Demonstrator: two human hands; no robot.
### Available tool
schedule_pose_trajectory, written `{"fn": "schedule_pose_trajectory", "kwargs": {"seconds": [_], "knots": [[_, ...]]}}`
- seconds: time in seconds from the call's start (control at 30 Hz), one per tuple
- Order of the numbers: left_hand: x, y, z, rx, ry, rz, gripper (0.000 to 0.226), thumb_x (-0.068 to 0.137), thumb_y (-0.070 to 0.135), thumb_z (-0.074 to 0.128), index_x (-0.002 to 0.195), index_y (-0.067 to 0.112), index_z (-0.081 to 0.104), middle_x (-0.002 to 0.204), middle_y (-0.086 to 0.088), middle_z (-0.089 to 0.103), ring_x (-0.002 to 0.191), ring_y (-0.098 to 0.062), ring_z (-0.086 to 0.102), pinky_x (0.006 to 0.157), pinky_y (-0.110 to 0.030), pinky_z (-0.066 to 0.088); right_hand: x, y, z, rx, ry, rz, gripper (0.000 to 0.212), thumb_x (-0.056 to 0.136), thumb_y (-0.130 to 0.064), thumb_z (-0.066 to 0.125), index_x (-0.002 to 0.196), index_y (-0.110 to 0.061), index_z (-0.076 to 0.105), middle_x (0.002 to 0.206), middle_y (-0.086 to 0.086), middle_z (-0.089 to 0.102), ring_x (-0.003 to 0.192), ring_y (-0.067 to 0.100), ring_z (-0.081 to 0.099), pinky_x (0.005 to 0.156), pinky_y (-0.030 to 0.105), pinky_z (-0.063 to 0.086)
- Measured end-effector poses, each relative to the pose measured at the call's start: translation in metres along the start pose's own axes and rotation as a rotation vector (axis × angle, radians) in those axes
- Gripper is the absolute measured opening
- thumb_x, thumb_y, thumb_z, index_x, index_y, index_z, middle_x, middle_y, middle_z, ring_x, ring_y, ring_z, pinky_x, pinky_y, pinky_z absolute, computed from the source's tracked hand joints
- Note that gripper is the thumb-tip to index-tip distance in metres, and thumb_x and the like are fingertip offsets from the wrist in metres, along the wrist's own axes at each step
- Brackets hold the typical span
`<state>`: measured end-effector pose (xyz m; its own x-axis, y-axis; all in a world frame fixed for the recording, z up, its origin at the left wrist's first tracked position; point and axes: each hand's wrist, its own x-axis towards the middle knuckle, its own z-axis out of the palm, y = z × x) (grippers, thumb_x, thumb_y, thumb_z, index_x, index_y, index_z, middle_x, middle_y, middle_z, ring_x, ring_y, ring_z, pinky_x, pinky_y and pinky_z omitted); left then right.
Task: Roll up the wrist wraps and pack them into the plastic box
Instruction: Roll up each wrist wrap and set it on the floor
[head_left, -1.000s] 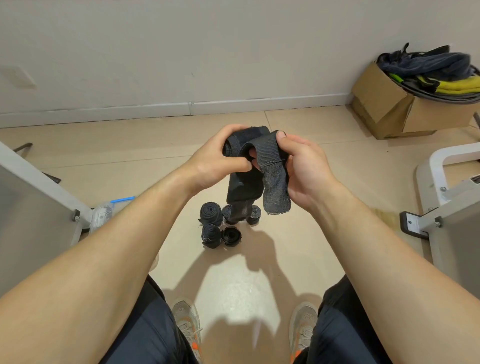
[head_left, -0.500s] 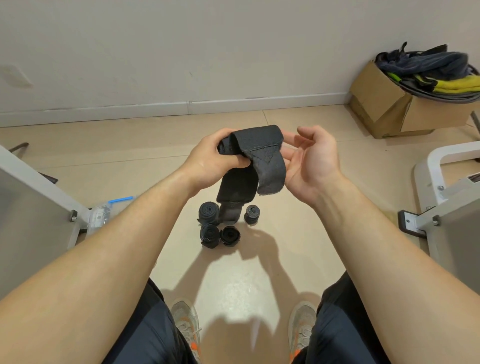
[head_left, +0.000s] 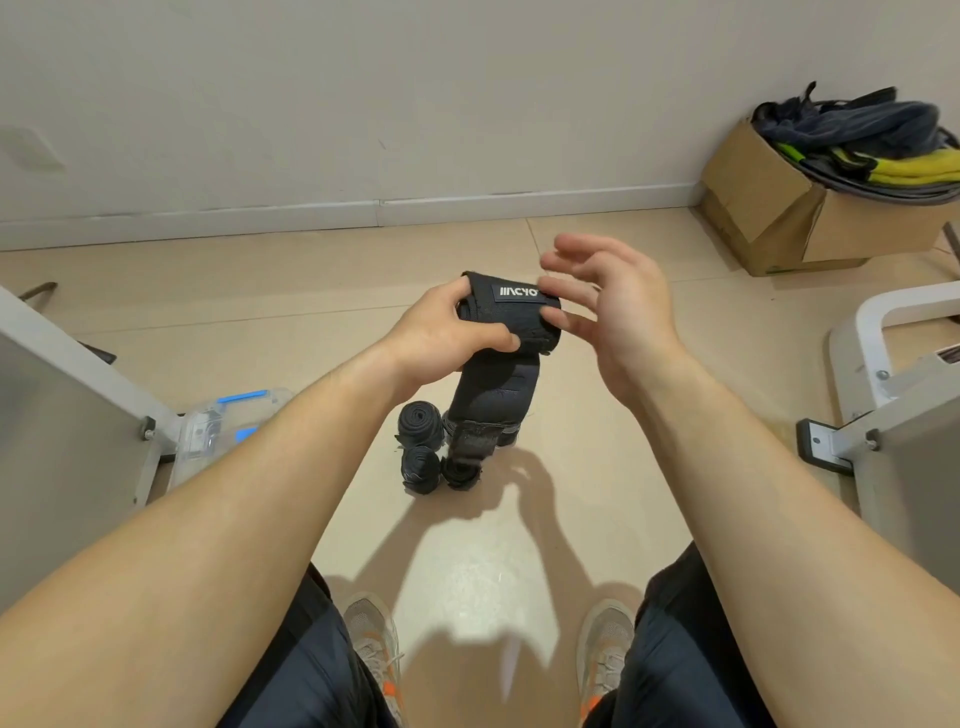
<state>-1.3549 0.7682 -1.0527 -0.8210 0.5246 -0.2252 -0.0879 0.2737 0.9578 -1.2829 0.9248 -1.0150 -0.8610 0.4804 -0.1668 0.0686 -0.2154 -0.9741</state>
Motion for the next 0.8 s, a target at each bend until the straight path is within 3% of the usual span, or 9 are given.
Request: {"fn": "schedule_pose_trajectory", "kwargs": {"seconds": [0.1, 0.17, 0.23, 0.3, 0.37, 0.47, 0.6, 0.67, 0.8], "knots": [[-0.001, 0.004, -0.002, -0.105, -0.01, -0.032, 0.041, 0.083, 0.003, 0.076, 0.12, 0.013, 0.064, 0.107, -0.006, 0.075, 0.097, -0.022, 0.074, 0.074, -0.034, 0.062, 0.0, 0.007, 0.0, -0.417, 0.06, -0.116, 0.022, 0.091, -0.003, 0.055, 0.101, -0.019, 0.067, 0.093, -0.005, 0.064, 0.077, 0.002, 0.06, 0.069, 0.015, 0.047], [-0.002, 0.008, -0.004, -0.199, -0.023, -0.042, 0.039, 0.086, 0.001, 0.072, 0.123, 0.01, 0.063, 0.105, -0.005, 0.074, 0.094, -0.019, 0.074, 0.072, -0.031, 0.06, -0.002, 0.011, -0.001, -0.452, -0.028, 0.024, 0.019, 0.094, -0.018, 0.062, 0.113, -0.02, 0.06, 0.1, -0.004, 0.063, 0.086, 0.004, 0.062, 0.077, 0.023, 0.051], [-0.003, 0.012, -0.007, -0.315, -0.032, -0.05, 0.034, 0.089, 0.0, 0.068, 0.122, 0.007, 0.063, 0.102, -0.006, 0.075, 0.093, -0.02, 0.075, 0.075, -0.033, 0.061, -0.004, 0.011, 0.0, -0.397, -0.162, 0.212, 0.018, 0.098, -0.036, 0.059, 0.111, -0.023, 0.06, 0.105, -0.001, 0.07, 0.097, 0.018, 0.069, 0.087, 0.037, 0.053], [-0.004, 0.015, -0.009, -0.424, -0.013, -0.062, 0.026, 0.092, 0.001, 0.064, 0.116, 0.008, 0.065, 0.095, -0.005, 0.075, 0.089, -0.017, 0.074, 0.073, -0.031, 0.061, -0.005, 0.012, 0.001, -0.35, -0.281, 0.278, 0.027, 0.098, -0.045, 0.057, 0.109, -0.023, 0.067, 0.101, 0.0, 0.077, 0.091, 0.021, 0.073, 0.081, 0.035, 0.057], [-0.004, 0.017, -0.012, -0.512, 0.007, -0.072, 0.018, 0.093, 0.002, 0.063, 0.109, 0.011, 0.065, 0.089, -0.004, 0.075, 0.083, -0.015, 0.073, 0.068, -0.028, 0.06, -0.005, 0.016, 0.004, -0.348, -0.317, 0.238, 0.029, 0.097, -0.041, 0.064, 0.112, -0.016, 0.069, 0.096, -0.001, 0.078, 0.084, 0.018, 0.074, 0.074, 0.03, 0.058], [-0.004, 0.017, -0.014, -0.53, 0.03, -0.079, 0.02, 0.094, 0.005, 0.064, 0.113, 0.012, 0.064, 0.091, -0.003, 0.075, 0.08, -0.014, 0.074, 0.065, -0.027, 0.06, -0.004, 0.024, 0.009, -0.278, -0.258, 0.179, 0.027, 0.097, -0.021, 0.067, 0.118, -0.004, 0.067, 0.101, 0.009, 0.076, 0.085, 0.02, 0.071, 0.078, 0.037, 0.057], [-0.001, 0.012, -0.013, -0.349, 0.138, -0.024, 0.038, 0.084, 0.024, 0.076, 0.119, 0.017, 0.065, 0.106, -0.001, 0.072, 0.086, -0.015, 0.073, 0.069, -0.03, 0.058, -0.006, 0.017, 0.012, -0.162, -0.21, 0.155, 0.021, 0.094, 0.006, 0.052, 0.094, -0.006, 0.068, 0.082, 0.009, 0.071, 0.067, 0.018, 0.065, 0.064, 0.028, 0.051], [0.001, 0.011, -0.011, -0.261, 0.206, 0.026, 0.045, 0.071, 0.034, 0.078, 0.112, 0.02, 0.066, 0.102, 0.002, 0.073, 0.086, -0.015, 0.073, 0.066, -0.028, 0.057, -0.006, 0.015, 0.014, -0.134, -0.204, 0.156, 0.022, 0.091, 0.007, 0.05, 0.085, -0.008, 0.065, 0.075, 0.007, 0.065, 0.061, 0.017, 0.059, 0.059, 0.028, 0.045], [0.002, 0.01, -0.008, -0.403, 0.163, 0.069, 0.051, 0.071, 0.026, 0.075, 0.118, 0.01, 0.065, 0.104, -0.004, 0.074, 0.092, -0.018, 0.074, 0.072, -0.03, 0.059, -0.009, 0.012, 0.014, -0.071, -0.2, 0.209, 0.018, 0.088, 0.001, 0.049, 0.097, -0.007, 0.064, 0.078, 0.01, 0.057, 0.057, 0.017, 0.053, 0.061, 0.034, 0.047]]}}
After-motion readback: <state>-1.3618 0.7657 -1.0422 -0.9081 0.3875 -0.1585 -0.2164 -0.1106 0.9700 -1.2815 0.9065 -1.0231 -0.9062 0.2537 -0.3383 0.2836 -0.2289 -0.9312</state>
